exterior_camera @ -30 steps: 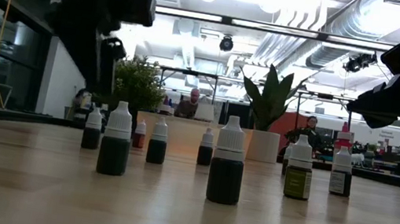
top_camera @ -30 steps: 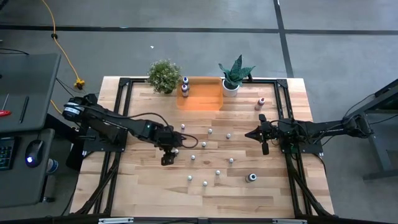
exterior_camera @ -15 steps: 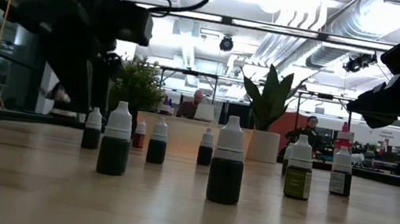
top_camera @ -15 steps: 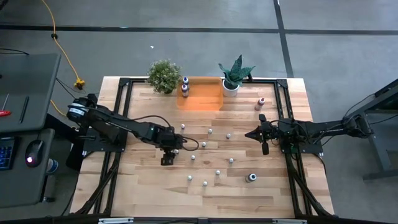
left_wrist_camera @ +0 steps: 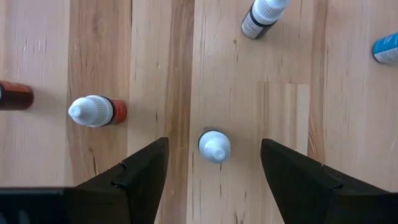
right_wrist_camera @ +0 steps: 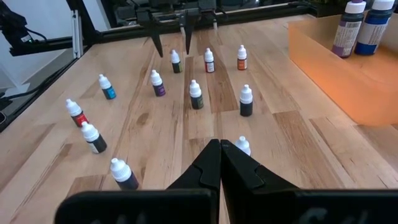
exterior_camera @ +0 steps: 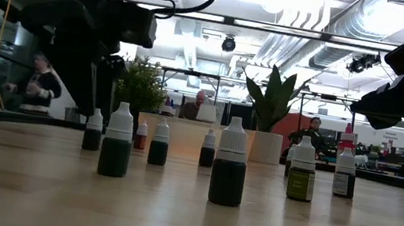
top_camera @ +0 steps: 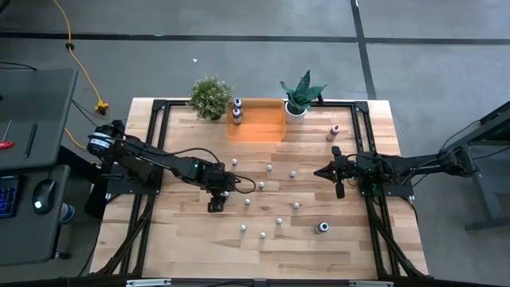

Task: Pick & Place food coloring
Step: Put the small light green bottle into the bin

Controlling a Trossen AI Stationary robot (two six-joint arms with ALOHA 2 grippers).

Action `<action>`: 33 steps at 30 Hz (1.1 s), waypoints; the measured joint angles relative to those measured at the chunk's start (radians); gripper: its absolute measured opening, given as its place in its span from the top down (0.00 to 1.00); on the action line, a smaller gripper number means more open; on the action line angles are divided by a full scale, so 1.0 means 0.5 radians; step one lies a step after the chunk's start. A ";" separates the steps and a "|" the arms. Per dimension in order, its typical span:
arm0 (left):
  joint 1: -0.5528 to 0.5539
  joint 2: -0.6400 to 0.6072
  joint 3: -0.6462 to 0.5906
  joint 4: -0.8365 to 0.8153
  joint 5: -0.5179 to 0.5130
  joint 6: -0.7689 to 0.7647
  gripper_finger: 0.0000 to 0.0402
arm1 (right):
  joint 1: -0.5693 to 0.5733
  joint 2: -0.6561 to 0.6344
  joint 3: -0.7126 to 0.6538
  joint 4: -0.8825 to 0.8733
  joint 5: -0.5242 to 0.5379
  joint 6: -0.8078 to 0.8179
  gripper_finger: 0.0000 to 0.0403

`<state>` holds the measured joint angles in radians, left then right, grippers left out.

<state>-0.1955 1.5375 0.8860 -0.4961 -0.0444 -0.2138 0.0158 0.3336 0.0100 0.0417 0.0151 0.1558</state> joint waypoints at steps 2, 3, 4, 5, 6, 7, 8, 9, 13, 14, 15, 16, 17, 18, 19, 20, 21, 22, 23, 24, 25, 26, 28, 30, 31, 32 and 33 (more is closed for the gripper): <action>0.000 0.000 0.000 0.000 0.000 -0.001 0.38 | 0.000 0.000 -0.001 0.000 0.000 0.000 1.00; 0.000 0.000 0.000 -0.001 0.000 0.000 0.38 | -0.001 0.000 -0.001 0.000 0.000 0.000 1.00; 0.000 0.000 0.000 -0.001 0.000 0.000 0.38 | -0.001 0.000 -0.001 -0.001 0.000 0.000 1.00; 0.000 0.002 0.000 0.000 0.000 0.000 0.38 | -0.001 0.000 0.000 0.000 0.000 0.000 1.00; 0.000 0.015 0.001 0.006 0.000 -0.001 0.38 | 0.000 0.000 0.000 0.000 0.000 0.000 1.00; 0.000 0.030 0.002 0.018 0.000 0.000 0.38 | 0.000 0.000 0.000 0.000 0.000 0.000 1.00; 0.000 0.042 0.002 0.019 0.000 -0.001 0.38 | 0.000 0.000 0.000 0.000 0.000 0.000 1.00; 0.000 0.056 0.002 0.020 -0.001 -0.001 0.38 | 0.000 0.000 0.000 0.000 0.000 0.000 1.00; 0.000 0.080 0.003 0.056 -0.028 -0.001 0.38 | 0.000 0.000 0.000 0.002 0.000 0.000 1.00; 0.000 0.079 0.003 0.066 -0.037 -0.001 0.38 | -0.001 -0.001 0.000 -0.001 0.000 0.000 1.00; 0.000 0.079 0.003 0.064 -0.037 -0.001 0.38 | 0.000 0.000 0.000 0.001 0.000 0.000 1.00; 0.000 0.079 0.003 0.052 -0.038 -0.001 0.38 | 0.000 0.000 0.000 0.002 0.000 0.000 1.00; 0.000 0.079 0.003 0.042 -0.038 -0.001 0.38 | 0.000 0.000 0.000 0.001 0.000 0.000 1.00; 0.000 0.079 0.003 0.040 -0.037 -0.001 0.38 | -0.001 0.001 0.000 -0.001 0.000 0.000 1.00; 0.000 0.079 0.003 0.042 -0.037 -0.001 0.38 | -0.001 0.001 0.000 0.000 0.000 0.000 1.00; 0.000 0.079 0.003 0.043 -0.037 -0.001 0.38 | 0.000 0.000 0.000 0.000 0.000 0.000 1.00; 0.000 0.079 0.003 0.044 -0.038 -0.001 0.38 | 0.000 0.000 0.000 0.000 0.000 0.000 1.00; 0.000 0.079 0.003 0.046 -0.040 -0.001 0.38 | 0.000 0.000 -0.001 0.000 0.000 0.000 1.00; 0.000 0.079 0.003 0.045 -0.048 -0.001 0.38 | 0.000 0.000 -0.001 0.000 0.000 0.000 1.00; 0.000 0.079 0.003 0.045 -0.053 -0.001 0.39 | 0.000 0.000 -0.001 0.000 0.000 0.000 1.00; 0.000 0.079 0.003 0.045 -0.054 -0.001 0.39 | -0.001 0.000 0.000 0.000 0.000 0.000 1.00; 0.000 0.079 0.003 0.045 -0.057 -0.001 0.41 | 0.000 0.000 0.000 0.000 0.000 0.000 1.00; 0.000 0.079 0.003 0.045 -0.059 -0.001 0.45 | 0.000 0.000 0.000 0.000 0.000 0.000 1.00; 0.000 0.079 0.003 0.044 -0.058 -0.001 0.50 | -0.001 0.000 0.000 0.000 0.000 0.000 1.00; 0.000 0.079 0.003 0.044 -0.058 -0.001 0.53 | -0.001 0.000 0.000 0.000 0.000 0.000 1.00; 0.000 0.079 0.003 0.042 -0.051 -0.001 0.55 | 0.000 0.000 0.000 0.000 0.000 0.000 1.00; 0.000 0.079 0.003 0.039 -0.041 -0.001 0.58 | -0.001 0.000 0.000 0.000 0.000 0.000 1.00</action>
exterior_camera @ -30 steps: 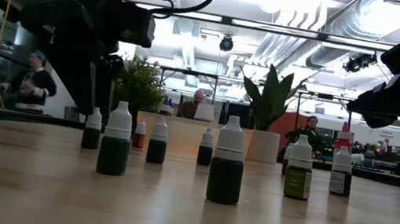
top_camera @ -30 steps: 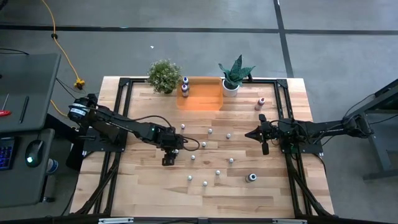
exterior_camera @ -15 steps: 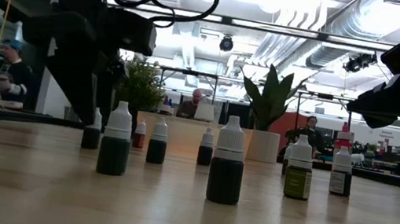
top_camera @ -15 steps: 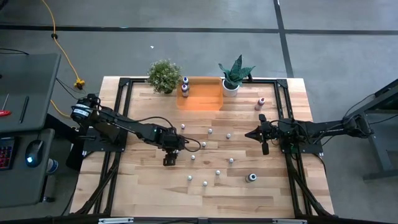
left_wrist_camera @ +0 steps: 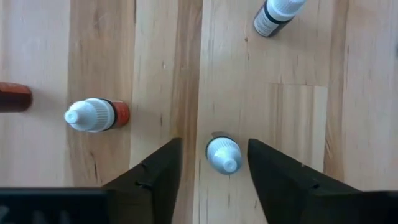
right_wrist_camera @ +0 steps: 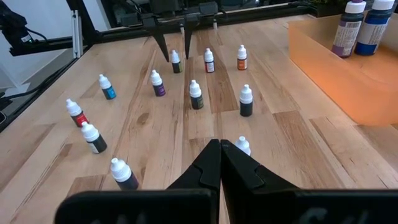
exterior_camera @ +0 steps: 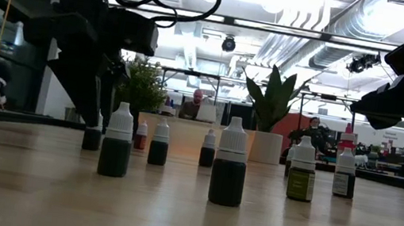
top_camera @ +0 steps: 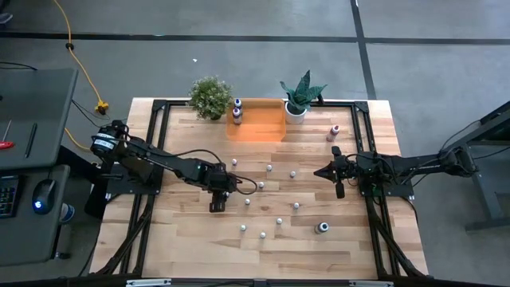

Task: Pick & Place food coloring
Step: Put the small light green bottle into the bin

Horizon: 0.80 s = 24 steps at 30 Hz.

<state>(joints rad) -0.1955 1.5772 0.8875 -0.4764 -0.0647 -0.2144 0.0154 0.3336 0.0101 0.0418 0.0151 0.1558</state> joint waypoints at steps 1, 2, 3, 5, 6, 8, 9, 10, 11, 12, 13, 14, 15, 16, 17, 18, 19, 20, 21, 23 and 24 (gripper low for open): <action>0.000 0.000 0.000 -0.005 0.008 0.000 0.60 | 0.000 0.000 0.000 0.000 0.000 0.000 1.00; 0.000 -0.001 0.000 -0.009 0.014 0.000 0.62 | 0.001 0.000 0.000 0.000 0.000 0.000 1.00; 0.000 -0.001 0.000 -0.010 0.018 0.000 0.64 | 0.000 0.000 0.000 0.000 0.000 0.000 1.00; 0.000 -0.001 0.000 -0.010 0.019 0.000 0.68 | 0.000 0.000 -0.001 0.000 0.000 0.000 1.00; 0.000 -0.001 0.000 -0.010 0.020 0.000 0.69 | 0.000 0.000 0.000 0.000 0.000 0.000 1.00; 0.000 -0.002 0.000 -0.010 0.020 0.000 0.73 | 0.000 0.000 0.000 0.000 0.000 0.000 1.00; 0.000 -0.002 0.000 -0.010 0.020 0.000 0.74 | 0.000 0.000 -0.001 0.000 0.000 0.000 1.00; 0.000 -0.002 0.000 -0.010 0.020 0.000 0.76 | 0.001 0.000 0.000 0.000 0.000 0.000 1.00; 0.000 -0.002 0.000 -0.009 0.021 0.000 0.78 | 0.001 0.000 -0.001 0.000 0.000 0.000 1.00; 0.000 -0.002 0.000 -0.009 0.021 0.000 0.80 | 0.001 0.000 0.000 0.000 0.000 0.000 1.00; 0.000 -0.003 0.000 -0.008 0.021 -0.001 0.81 | 0.000 0.000 -0.001 0.000 0.000 0.000 1.00; 0.000 -0.004 0.000 -0.006 0.021 -0.007 0.83 | 0.000 0.000 -0.001 0.000 0.000 0.000 1.00; 0.000 -0.004 0.000 -0.003 0.021 -0.009 0.85 | 0.000 0.000 -0.001 0.000 0.000 0.000 1.00; 0.000 -0.004 0.000 0.001 0.022 -0.021 0.86 | 0.000 0.000 0.000 0.000 0.000 0.000 1.00; 0.000 -0.004 0.000 0.008 0.022 -0.039 0.87 | 0.000 0.000 -0.001 0.000 0.000 0.000 1.00; 0.000 -0.004 0.000 0.012 0.024 -0.057 0.88 | 0.000 0.000 0.000 0.000 0.000 0.000 1.00; 0.000 -0.004 0.001 0.012 0.033 -0.075 0.89 | 0.000 0.000 0.000 0.000 0.000 0.000 1.00; 0.000 -0.004 0.005 0.009 0.046 -0.089 0.89 | 0.000 0.000 -0.001 0.000 0.000 0.000 1.00; 0.001 -0.004 0.010 0.007 0.064 -0.106 0.90 | 0.001 0.000 -0.001 0.000 0.000 0.000 1.00; 0.013 -0.004 0.026 0.004 0.091 -0.158 0.90 | 0.000 0.000 0.000 0.000 0.000 0.000 1.00; 0.026 -0.006 0.038 0.007 0.125 -0.178 0.90 | 0.001 0.000 0.000 -0.001 0.000 0.000 1.00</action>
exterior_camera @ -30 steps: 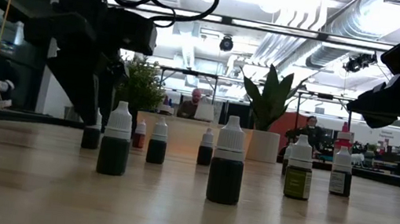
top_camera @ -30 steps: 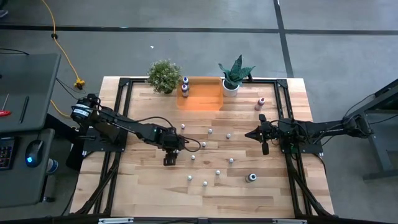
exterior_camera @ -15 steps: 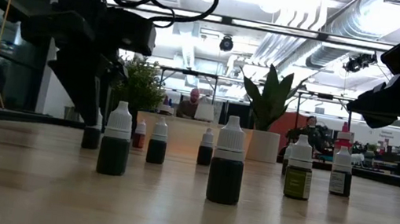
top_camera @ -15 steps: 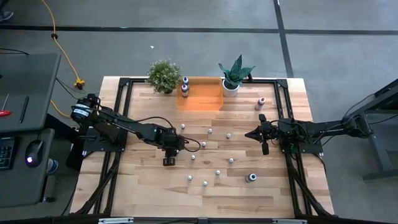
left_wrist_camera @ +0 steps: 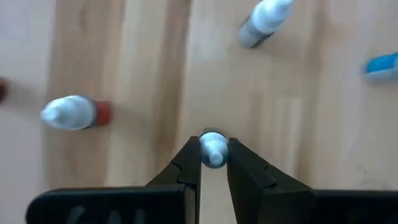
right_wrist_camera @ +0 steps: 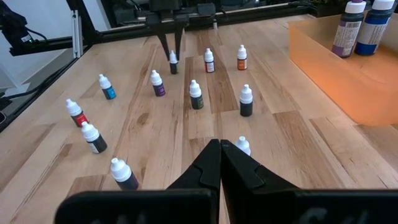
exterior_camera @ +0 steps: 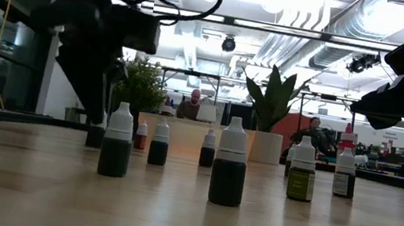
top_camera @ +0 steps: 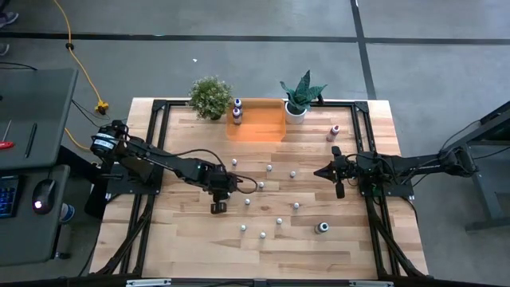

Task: Pick & Place food coloring
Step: Put the small light green bottle into the bin

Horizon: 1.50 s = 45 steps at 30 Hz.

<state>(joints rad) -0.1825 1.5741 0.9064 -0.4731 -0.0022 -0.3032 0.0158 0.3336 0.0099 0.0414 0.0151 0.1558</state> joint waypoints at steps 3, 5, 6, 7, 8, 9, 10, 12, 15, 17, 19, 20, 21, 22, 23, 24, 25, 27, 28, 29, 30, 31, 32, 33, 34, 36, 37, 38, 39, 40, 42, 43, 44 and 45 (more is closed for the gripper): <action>0.034 -0.004 0.041 0.001 0.067 -0.016 0.90 | 0.000 0.000 0.000 0.000 0.000 0.000 1.00; 0.045 -0.004 0.075 0.000 0.101 0.029 0.90 | 0.000 0.000 0.000 0.000 0.000 0.000 1.00; 0.046 -0.004 0.092 0.001 0.111 0.067 0.90 | -0.001 0.000 0.000 0.000 0.000 0.000 1.00; 0.056 -0.004 0.110 0.002 0.139 0.116 0.90 | -0.001 0.000 0.000 0.000 0.000 0.000 1.00; 0.056 -0.004 0.124 0.004 0.172 0.163 0.90 | 0.000 0.000 0.000 0.000 0.000 0.000 1.00; 0.057 -0.004 0.137 0.004 0.210 0.209 0.90 | 0.000 0.000 0.000 0.000 0.000 0.000 1.00; 0.061 -0.004 0.149 0.003 0.252 0.256 0.90 | -0.001 0.000 0.000 0.000 0.000 0.000 1.00; 0.068 -0.004 0.173 0.002 0.354 0.348 0.90 | -0.001 0.000 0.000 0.000 0.000 0.000 1.00; 0.083 -0.004 0.216 0.003 0.516 0.485 0.90 | 0.000 0.000 0.000 0.000 0.000 0.000 1.00; 0.091 -0.004 0.245 0.002 0.591 0.555 0.90 | -0.001 0.000 0.000 0.000 0.000 0.000 1.00; 0.103 -0.004 0.278 0.002 0.625 0.642 0.90 | -0.001 0.000 0.000 0.000 0.000 0.000 1.00; 0.114 -0.004 0.297 0.001 0.647 0.704 0.90 | 0.000 0.000 0.000 0.000 0.000 0.000 1.00; 0.117 -0.004 0.314 0.003 0.677 0.769 0.90 | 0.000 0.000 0.000 0.000 0.000 0.000 1.00; 0.120 -0.004 0.332 0.003 0.695 0.826 0.90 | -0.001 0.000 0.000 0.000 0.000 0.000 1.00; 0.124 -0.008 0.351 0.002 0.707 0.875 0.90 | 0.000 0.000 0.000 0.000 0.000 0.000 1.00; 0.138 -0.027 0.362 0.002 0.712 0.924 0.90 | 0.000 0.000 0.000 0.000 0.000 0.000 1.00; 0.146 -0.046 0.374 0.000 0.718 0.981 0.90 | 0.000 0.000 0.000 0.000 0.000 0.000 1.00; 0.146 -0.082 0.405 0.034 0.718 1.091 0.90 | 0.000 0.000 0.000 0.000 0.000 0.000 1.00; 0.146 -0.102 0.413 0.031 0.712 1.157 0.90 | 0.000 0.000 0.000 0.002 0.000 0.000 1.00; 0.155 -0.122 0.423 0.032 0.708 1.222 0.90 | 0.000 0.000 0.000 0.001 0.000 0.000 1.00; 0.156 -0.145 0.432 0.057 0.708 1.287 0.90 | 0.000 0.000 0.000 -0.001 0.000 0.000 1.00; 0.156 -0.166 0.442 0.085 0.706 1.345 0.90 | 0.000 0.000 0.000 0.001 0.000 0.000 1.00; 0.156 -0.190 0.448 0.123 0.704 1.384 0.90 | 0.000 0.001 0.000 0.004 0.000 0.000 1.00; 0.156 -0.213 0.454 0.144 0.703 1.402 0.90 | 0.000 0.001 0.000 0.001 0.000 0.000 1.00; 0.156 -0.230 0.454 0.176 0.703 1.409 0.90 | -0.001 0.001 0.000 -0.002 0.001 0.000 1.00; 0.156 -0.250 0.457 0.233 0.695 1.414 0.90 | 0.000 -0.001 0.000 0.001 0.000 0.000 1.00; 0.156 -0.256 0.456 0.243 0.674 1.414 0.90 | 0.000 -0.001 0.000 0.000 0.000 0.000 1.00; 0.156 -0.262 0.455 0.260 0.652 1.414 0.90 | 0.000 -0.001 0.000 0.000 0.000 0.000 1.00; 0.156 -0.270 0.455 0.280 0.609 1.414 0.90 | 0.000 -0.001 0.000 0.000 0.000 0.000 1.00; 0.156 -0.280 0.455 0.298 0.558 1.415 0.90 | -0.001 0.000 0.000 0.001 0.000 0.000 1.00; 0.156 -0.294 0.455 0.342 0.441 1.415 0.90 | 0.000 -0.001 0.000 0.000 0.000 0.000 1.00; 0.156 -0.294 0.455 0.386 0.377 1.415 0.90 | 0.000 -0.001 0.000 0.001 0.000 0.000 1.00; 0.156 -0.294 0.455 0.425 0.308 1.414 0.90 | -0.001 -0.001 0.000 0.000 0.000 0.000 1.00; 0.157 -0.294 0.454 0.466 0.250 1.415 0.90 | -0.001 0.000 0.000 0.000 0.000 0.000 1.00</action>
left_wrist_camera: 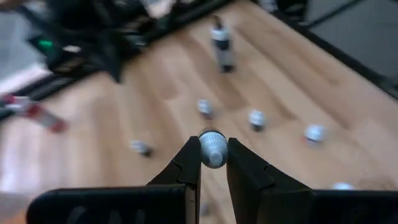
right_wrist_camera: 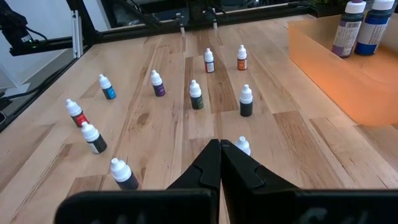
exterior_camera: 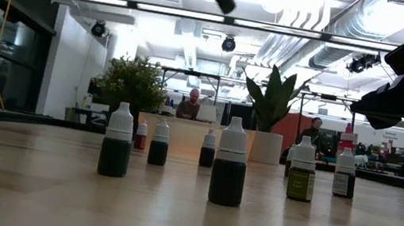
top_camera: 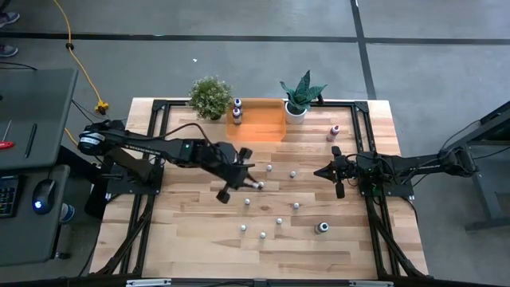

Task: Pick & Place food coloring
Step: Put the small light green bottle into the bin

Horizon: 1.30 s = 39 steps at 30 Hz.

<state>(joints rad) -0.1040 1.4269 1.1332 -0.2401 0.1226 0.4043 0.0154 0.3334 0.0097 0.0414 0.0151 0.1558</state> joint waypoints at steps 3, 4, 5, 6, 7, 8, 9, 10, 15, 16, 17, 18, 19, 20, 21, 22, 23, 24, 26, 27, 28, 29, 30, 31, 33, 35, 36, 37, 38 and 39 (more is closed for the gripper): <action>0.019 0.000 0.000 0.161 -0.186 -0.028 0.90 | 0.000 0.000 0.001 0.000 0.000 0.000 1.00; 0.030 0.000 0.000 0.203 -0.237 -0.068 0.90 | 0.000 0.000 0.000 0.000 0.000 0.000 1.00; 0.041 0.000 0.000 0.244 -0.308 -0.153 0.90 | 0.001 0.000 0.000 0.000 0.000 0.000 1.00; 0.055 0.001 0.000 0.288 -0.398 -0.289 0.90 | 0.001 0.000 0.000 0.001 0.000 0.000 1.00; 0.075 0.001 0.000 0.325 -0.501 -0.455 0.90 | 0.000 0.000 0.000 0.000 0.000 0.000 1.00; 0.091 0.001 0.000 0.346 -0.596 -0.621 0.90 | 0.001 0.000 0.000 0.000 0.000 0.000 1.00; 0.104 0.000 0.000 0.346 -0.677 -0.770 0.90 | 0.001 0.000 0.001 0.000 0.000 0.000 1.00; 0.122 0.000 0.000 0.334 -0.743 -0.901 0.90 | 0.000 0.000 0.000 0.001 0.000 0.000 1.00; 0.215 0.001 -0.001 0.316 -0.871 -1.400 0.90 | 0.001 0.000 0.000 0.000 0.000 0.000 1.00; 0.236 0.001 -0.001 0.305 -0.904 -1.493 0.90 | 0.000 0.000 0.000 0.000 0.000 0.000 1.00; 0.257 0.001 -0.001 0.289 -0.939 -1.584 0.90 | 0.000 0.000 0.000 0.000 0.000 0.000 1.00; 0.282 0.001 -0.001 0.265 -0.990 -1.677 0.90 | 0.001 0.000 0.000 0.000 0.000 0.000 1.00; 0.308 0.001 -0.001 0.225 -1.047 -1.773 0.90 | 0.000 0.000 0.000 0.000 0.000 0.000 1.00; 0.334 0.001 -0.001 0.179 -1.099 -1.869 0.90 | 0.000 0.000 0.001 0.000 0.000 0.000 1.00; 0.361 0.001 0.006 0.109 -1.146 -1.969 0.90 | 0.000 0.000 0.001 0.000 0.000 0.000 1.00; 0.390 0.002 0.029 -0.009 -1.190 -2.078 0.90 | 0.001 0.000 0.001 0.000 0.000 0.000 1.00; 0.422 0.004 0.069 -0.147 -1.226 -2.196 0.90 | 0.000 0.000 0.000 0.001 0.000 0.000 1.00; 0.455 0.014 0.121 -0.288 -1.263 -2.313 0.90 | 0.000 0.000 0.000 0.000 0.000 0.000 1.00; 0.506 0.051 0.240 -0.558 -1.331 -2.498 0.90 | 0.000 0.000 0.000 0.000 0.000 0.000 1.00; 0.531 0.074 0.294 -0.685 -1.363 -2.545 0.90 | 0.001 0.000 0.000 0.000 0.000 0.000 1.00; 0.553 0.107 0.350 -0.774 -1.383 -2.567 0.90 | 0.001 0.000 0.000 0.000 0.000 0.000 1.00; 0.569 0.144 0.408 -0.826 -1.393 -2.584 0.90 | 0.000 0.000 0.000 0.000 0.000 0.000 1.00; 0.584 0.182 0.461 -0.869 -1.390 -2.598 0.90 | 0.001 0.000 0.000 0.000 0.000 0.000 1.00; 0.600 0.213 0.509 -0.909 -1.371 -2.600 0.90 | 0.001 0.000 0.000 0.000 0.000 0.000 1.00; 0.621 0.291 0.595 -0.956 -1.336 -2.601 0.90 | 0.000 0.000 0.000 0.000 0.000 0.000 1.00; 0.641 0.384 0.668 -1.019 -1.305 -2.608 0.90 | 0.000 0.000 0.000 0.000 0.000 0.000 1.00; 0.656 0.433 0.697 -1.082 -1.301 -2.625 0.90 | 0.000 0.000 0.000 0.000 0.000 0.000 1.00; 0.667 0.485 0.726 -1.128 -1.297 -2.658 0.90 | 0.000 0.000 0.000 0.000 0.000 0.000 1.00; 0.677 0.531 0.752 -1.152 -1.289 -2.695 0.90 | 0.000 0.000 0.000 0.000 0.000 0.000 1.00; 0.694 0.575 0.769 -1.182 -1.274 -2.724 0.90 | 0.001 0.000 0.001 0.000 0.000 0.000 1.00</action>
<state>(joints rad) 0.2431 1.7142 1.5177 -0.8313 -0.5146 -0.9578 0.0157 0.3336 0.0100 0.0414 0.0151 0.1558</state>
